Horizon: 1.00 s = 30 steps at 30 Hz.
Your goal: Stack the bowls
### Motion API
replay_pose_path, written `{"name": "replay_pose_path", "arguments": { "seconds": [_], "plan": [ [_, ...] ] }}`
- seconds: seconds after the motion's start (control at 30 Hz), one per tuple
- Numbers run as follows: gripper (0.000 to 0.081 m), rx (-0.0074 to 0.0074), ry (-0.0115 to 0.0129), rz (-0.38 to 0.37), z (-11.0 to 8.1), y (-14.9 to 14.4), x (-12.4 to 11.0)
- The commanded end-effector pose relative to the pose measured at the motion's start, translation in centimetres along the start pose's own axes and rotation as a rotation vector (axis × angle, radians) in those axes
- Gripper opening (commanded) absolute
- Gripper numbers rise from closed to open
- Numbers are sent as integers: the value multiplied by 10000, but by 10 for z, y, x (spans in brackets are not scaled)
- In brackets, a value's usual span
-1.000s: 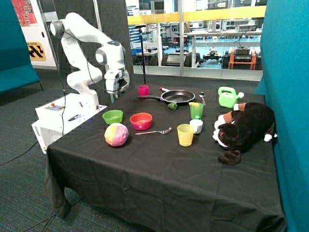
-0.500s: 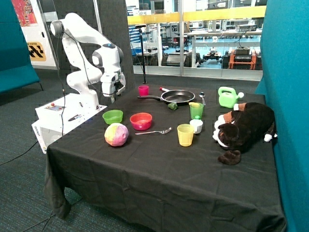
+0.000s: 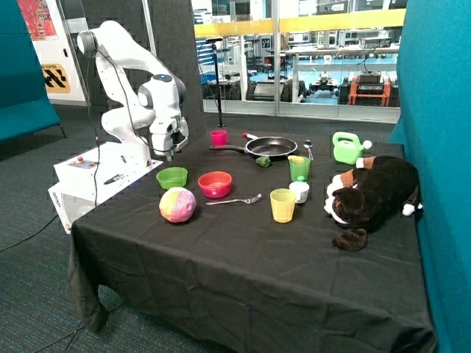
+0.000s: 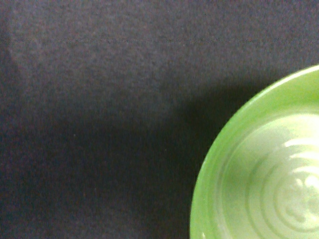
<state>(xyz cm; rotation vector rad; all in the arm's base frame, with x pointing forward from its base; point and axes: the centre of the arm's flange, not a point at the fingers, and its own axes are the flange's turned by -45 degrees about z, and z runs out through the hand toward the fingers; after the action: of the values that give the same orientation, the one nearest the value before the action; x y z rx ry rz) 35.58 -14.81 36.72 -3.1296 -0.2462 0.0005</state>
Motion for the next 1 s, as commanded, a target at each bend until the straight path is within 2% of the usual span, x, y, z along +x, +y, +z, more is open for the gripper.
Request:
{"name": "replay_pose_path", "arguments": {
  "seconds": [0.0,0.23,0.7,0.97],
  "plan": [
    [569,-24,2,272,16,-4,-5],
    [567,-24,3,912,29,-13,-11],
    [561,-24,4,1802,42,-17,-9],
    [558,-23,5,2852,54,-11,-14]
  ]
}}
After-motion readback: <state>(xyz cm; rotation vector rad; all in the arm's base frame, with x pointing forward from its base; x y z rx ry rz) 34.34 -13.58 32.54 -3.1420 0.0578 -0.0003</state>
